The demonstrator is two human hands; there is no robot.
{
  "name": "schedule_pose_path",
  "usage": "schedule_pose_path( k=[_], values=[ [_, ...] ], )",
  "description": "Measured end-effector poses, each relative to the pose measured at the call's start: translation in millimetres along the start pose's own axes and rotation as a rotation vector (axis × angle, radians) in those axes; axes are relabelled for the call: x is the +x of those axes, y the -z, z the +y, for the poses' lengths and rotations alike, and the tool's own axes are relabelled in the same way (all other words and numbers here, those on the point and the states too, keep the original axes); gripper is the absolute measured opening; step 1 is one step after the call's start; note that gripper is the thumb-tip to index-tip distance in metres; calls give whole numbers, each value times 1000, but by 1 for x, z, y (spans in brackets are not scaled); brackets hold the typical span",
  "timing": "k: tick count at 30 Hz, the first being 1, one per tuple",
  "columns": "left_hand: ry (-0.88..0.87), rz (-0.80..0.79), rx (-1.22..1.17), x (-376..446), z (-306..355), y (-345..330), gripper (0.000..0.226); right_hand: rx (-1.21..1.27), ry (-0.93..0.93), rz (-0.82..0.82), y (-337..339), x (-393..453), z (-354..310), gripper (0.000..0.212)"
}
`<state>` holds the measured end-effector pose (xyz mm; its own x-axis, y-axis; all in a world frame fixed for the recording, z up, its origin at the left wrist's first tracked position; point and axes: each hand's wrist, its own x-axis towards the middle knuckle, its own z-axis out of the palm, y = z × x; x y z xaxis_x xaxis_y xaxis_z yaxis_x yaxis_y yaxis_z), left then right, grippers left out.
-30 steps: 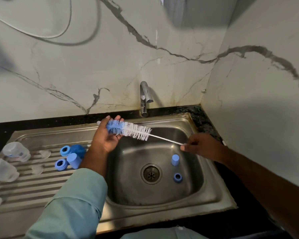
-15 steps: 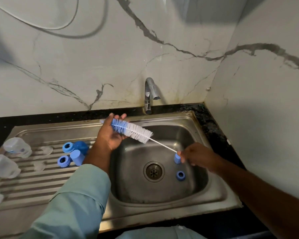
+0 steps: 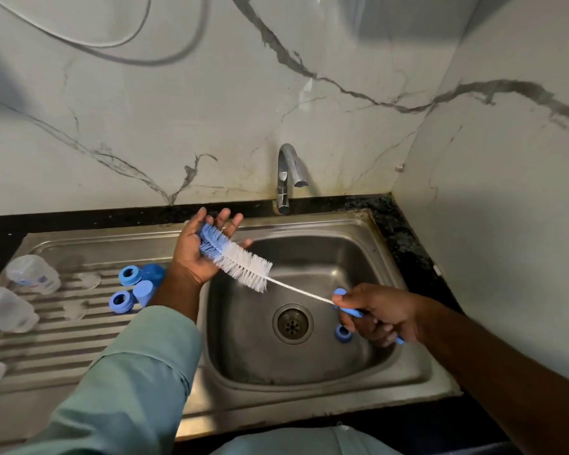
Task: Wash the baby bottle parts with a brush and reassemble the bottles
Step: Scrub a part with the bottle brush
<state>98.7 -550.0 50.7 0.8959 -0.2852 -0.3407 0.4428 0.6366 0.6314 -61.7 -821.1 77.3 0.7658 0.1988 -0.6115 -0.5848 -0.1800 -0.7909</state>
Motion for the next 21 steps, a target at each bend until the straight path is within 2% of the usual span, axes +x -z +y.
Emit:
schedule_pose_path(
  k=[1, 2, 4, 5, 6, 8, 10, 13, 16, 19, 21],
  values=[
    [-7, 72, 61, 2, 1, 1, 32, -106, 31, 61, 1, 1, -1, 47],
    [3, 143, 61, 6, 3, 1, 30, -373, 123, 203, 2, 3, -1, 47],
    [52, 295, 70, 16, 0, 3, 29, -1143, 349, 542, 3, 6, -5, 50],
    [79, 350, 108, 17, -3, 6, 30, -1401, 522, 688, 7, 11, -2, 55],
    [99, 417, 169, 16, -4, 4, 32, -1520, 710, 757, 10, 12, 1, 60],
    [118, 457, 99, 13, -1, 3, 31, -1617, 979, 819, 18, 12, 7, 55],
    [78, 538, 110, 18, 13, 13, 23, -1649, 1082, 865, 35, 8, 15, 46],
    [-3, 576, 127, 23, 31, 18, 31, -1671, 1023, 977, 67, -7, 26, 36],
    [58, 446, 327, 28, 14, -2, 40, -1648, 921, 982, 71, -2, 36, 33],
    [112, 391, 537, 23, -16, -10, 49, -1569, 907, 927, 61, 7, 48, 47],
    [39, 494, 583, 21, -27, -3, 34, -1521, 894, 930, 54, 6, 55, 57]
  ],
)
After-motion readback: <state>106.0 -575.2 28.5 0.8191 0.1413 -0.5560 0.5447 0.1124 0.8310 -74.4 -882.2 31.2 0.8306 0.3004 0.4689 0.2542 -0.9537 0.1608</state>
